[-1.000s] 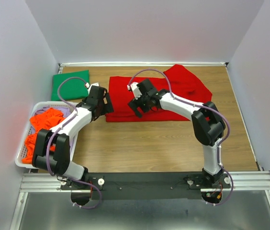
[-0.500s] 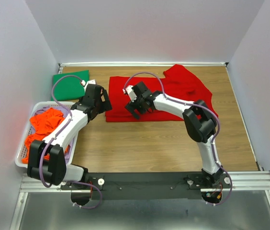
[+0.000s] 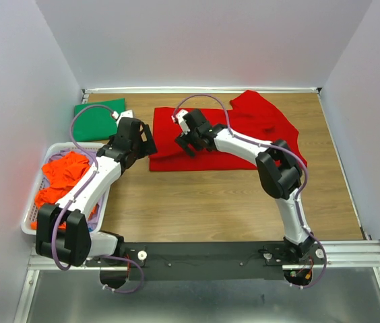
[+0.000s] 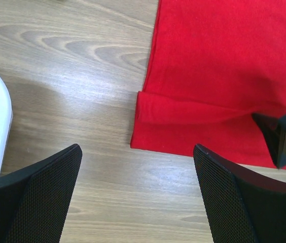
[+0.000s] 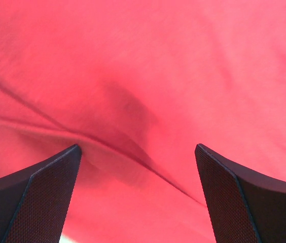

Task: Fold and stack the t-shirts
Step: Fold the tshirt

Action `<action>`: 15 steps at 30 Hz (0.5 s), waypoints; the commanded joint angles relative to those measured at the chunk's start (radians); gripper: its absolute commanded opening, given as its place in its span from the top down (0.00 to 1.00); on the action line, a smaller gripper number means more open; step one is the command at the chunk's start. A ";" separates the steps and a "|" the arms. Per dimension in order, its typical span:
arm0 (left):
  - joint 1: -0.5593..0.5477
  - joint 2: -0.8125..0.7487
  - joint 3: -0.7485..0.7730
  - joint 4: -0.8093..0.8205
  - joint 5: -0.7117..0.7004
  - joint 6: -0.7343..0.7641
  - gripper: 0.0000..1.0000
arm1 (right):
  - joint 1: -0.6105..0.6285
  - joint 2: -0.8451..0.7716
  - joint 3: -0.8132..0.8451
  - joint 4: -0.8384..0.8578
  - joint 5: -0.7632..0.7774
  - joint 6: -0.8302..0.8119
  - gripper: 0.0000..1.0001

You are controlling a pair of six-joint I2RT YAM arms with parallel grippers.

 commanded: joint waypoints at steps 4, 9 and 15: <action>0.001 -0.020 -0.001 0.026 0.073 0.045 0.02 | -0.060 0.097 0.124 0.051 0.092 0.031 0.00; -0.020 0.009 -0.012 0.069 0.123 0.059 0.04 | -0.092 0.047 0.186 0.049 0.086 0.080 0.00; -0.066 0.119 0.035 0.097 0.145 0.064 0.09 | -0.184 -0.136 0.017 0.048 0.062 0.276 0.01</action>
